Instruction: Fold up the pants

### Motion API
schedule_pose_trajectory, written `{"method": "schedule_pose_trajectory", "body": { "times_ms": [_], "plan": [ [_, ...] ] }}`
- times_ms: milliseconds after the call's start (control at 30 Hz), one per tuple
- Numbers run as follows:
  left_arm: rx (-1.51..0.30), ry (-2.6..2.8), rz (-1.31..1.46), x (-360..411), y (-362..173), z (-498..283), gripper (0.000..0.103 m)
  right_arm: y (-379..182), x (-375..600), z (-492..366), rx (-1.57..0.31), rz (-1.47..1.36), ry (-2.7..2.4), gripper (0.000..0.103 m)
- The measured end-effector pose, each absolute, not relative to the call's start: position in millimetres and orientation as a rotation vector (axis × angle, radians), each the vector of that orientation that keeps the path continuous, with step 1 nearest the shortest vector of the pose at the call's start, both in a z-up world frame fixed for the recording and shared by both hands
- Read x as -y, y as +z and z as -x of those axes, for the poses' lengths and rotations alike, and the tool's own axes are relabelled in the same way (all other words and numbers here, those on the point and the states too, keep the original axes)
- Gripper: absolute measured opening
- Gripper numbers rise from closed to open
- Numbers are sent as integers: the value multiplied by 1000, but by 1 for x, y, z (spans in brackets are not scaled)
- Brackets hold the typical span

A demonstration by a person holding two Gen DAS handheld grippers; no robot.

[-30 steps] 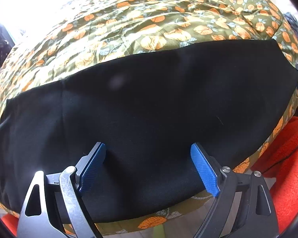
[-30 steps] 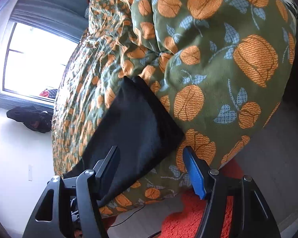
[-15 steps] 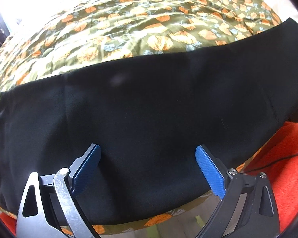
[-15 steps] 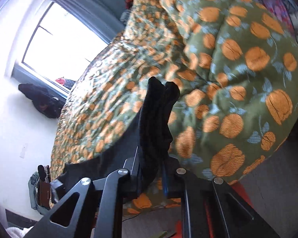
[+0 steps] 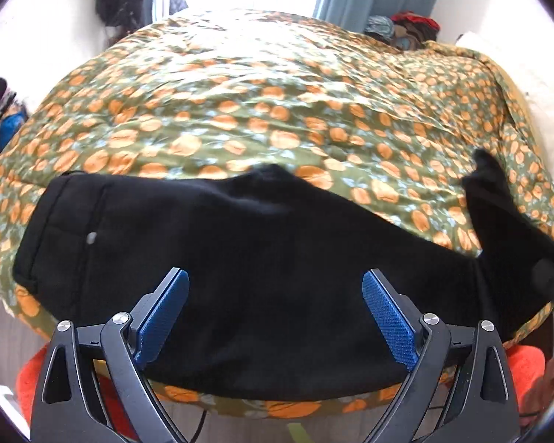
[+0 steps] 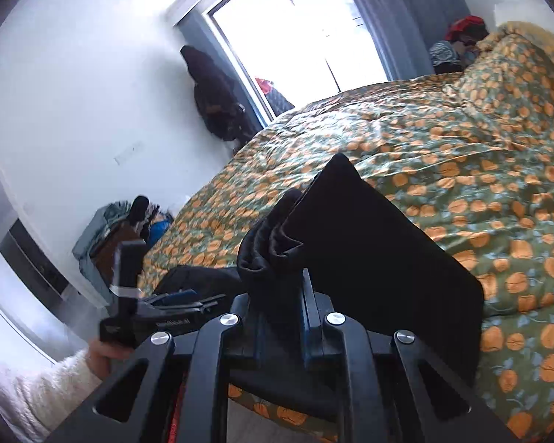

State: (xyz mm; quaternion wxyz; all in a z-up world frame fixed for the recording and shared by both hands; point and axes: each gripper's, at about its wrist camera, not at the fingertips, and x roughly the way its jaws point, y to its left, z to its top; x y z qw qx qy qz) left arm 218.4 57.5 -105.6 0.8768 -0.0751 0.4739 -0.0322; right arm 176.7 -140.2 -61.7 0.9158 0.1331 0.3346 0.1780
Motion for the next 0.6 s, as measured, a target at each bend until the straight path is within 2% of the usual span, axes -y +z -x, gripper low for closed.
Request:
{"method": "schedule_pose_trajectory", "body": {
  "times_ms": [33,133,167,233,267,300,333,400,533,600],
  "plan": [
    [-1001,-54,170,-69,-110,-216,96,-84,115,-180,-707,-226,379,16],
    [-1036,-54,214,-87,-124,-203,96,-152,63,-184,-855,-113,446,35],
    [-1040,-66,217,-84,-128,-197,96,-166,61,-178,-900,-104,462,37],
    [-1040,-119,218,-70,-132,-186,95,-172,70,-160,-919,-93,478,43],
    [-1039,-161,221,-62,-133,-181,95,-168,79,-149,-901,-76,473,55],
    [-1038,-214,222,-50,-132,-177,92,-160,88,-136,-872,-53,458,60],
    [-1033,-264,220,-37,-131,-174,86,-153,99,-125,-839,-30,434,69],
    [-1028,-357,196,-10,-131,-173,80,-142,116,-105,-791,6,380,74],
    [-1067,-392,83,32,-148,-184,62,-143,145,-80,-775,-4,292,74],
    [-1108,-399,79,39,-159,-190,45,-149,156,-82,-799,-49,263,74]
  ]
}}
